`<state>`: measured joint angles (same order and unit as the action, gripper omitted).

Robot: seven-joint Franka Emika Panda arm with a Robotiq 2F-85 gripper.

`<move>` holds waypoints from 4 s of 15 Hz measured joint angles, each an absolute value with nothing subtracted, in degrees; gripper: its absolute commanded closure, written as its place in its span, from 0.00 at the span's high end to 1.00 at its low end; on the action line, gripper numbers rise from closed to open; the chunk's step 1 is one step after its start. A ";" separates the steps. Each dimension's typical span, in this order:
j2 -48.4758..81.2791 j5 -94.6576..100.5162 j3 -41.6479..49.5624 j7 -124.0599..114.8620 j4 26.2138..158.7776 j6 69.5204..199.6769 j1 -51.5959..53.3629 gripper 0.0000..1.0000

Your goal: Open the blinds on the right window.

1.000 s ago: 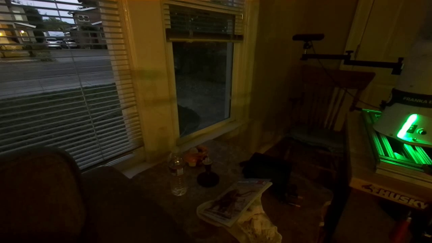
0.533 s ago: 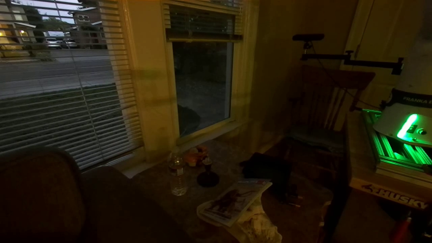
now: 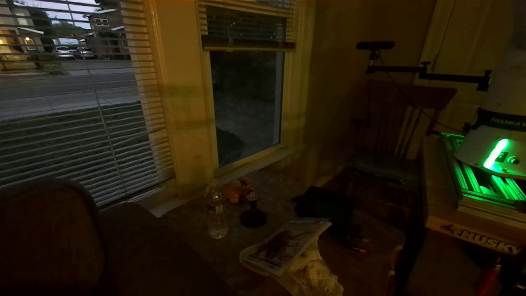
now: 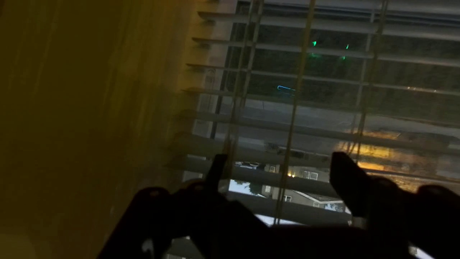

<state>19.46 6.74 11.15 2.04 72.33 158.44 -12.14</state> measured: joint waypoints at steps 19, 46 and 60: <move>16.53 6.78 10.69 4.38 72.17 149.58 -11.80 0.32; 16.65 5.38 8.62 6.37 73.56 149.86 -13.20 1.00; 18.10 1.13 5.54 10.16 73.56 152.30 -15.85 0.27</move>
<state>18.10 1.13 5.54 10.16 73.56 152.30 -15.85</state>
